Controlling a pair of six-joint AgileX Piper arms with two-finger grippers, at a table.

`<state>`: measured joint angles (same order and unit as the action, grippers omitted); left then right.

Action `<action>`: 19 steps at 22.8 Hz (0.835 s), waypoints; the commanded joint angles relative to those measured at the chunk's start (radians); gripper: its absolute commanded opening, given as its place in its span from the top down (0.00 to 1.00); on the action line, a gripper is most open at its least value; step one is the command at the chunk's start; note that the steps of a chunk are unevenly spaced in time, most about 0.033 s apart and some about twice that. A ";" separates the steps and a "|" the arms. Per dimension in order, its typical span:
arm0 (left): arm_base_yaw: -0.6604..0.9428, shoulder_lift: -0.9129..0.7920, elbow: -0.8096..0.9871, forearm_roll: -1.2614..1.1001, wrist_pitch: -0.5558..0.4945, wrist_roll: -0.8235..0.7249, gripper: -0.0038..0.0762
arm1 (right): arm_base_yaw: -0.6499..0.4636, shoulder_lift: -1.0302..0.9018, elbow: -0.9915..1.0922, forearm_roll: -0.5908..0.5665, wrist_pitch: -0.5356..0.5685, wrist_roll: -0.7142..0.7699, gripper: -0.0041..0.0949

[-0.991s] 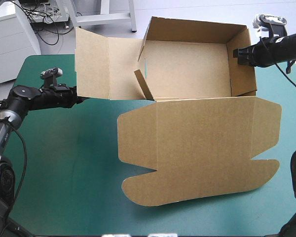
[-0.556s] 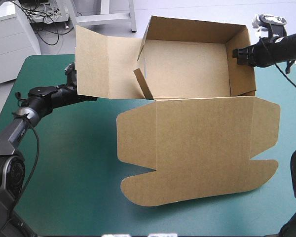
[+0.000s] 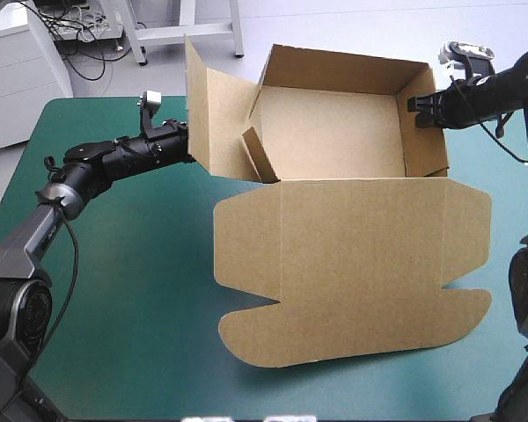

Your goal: Fold the box

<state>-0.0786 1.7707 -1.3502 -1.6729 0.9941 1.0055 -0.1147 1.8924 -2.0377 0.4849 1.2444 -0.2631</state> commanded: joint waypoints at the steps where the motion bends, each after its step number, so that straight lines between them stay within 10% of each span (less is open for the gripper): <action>1: -0.037 -0.049 -0.069 -0.117 0.049 -0.011 0.57 | -0.002 -0.039 -0.032 0.047 -0.030 0.005 0.98; 19: -0.137 -0.049 -0.243 -0.087 -0.015 -0.118 0.40 | -0.002 -0.027 -0.032 0.037 -0.065 0.005 0.98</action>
<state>-0.2086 1.7707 -1.5352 -1.6758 0.9291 0.9196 -0.1140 1.9182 -2.0377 0.4719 1.2181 -0.2631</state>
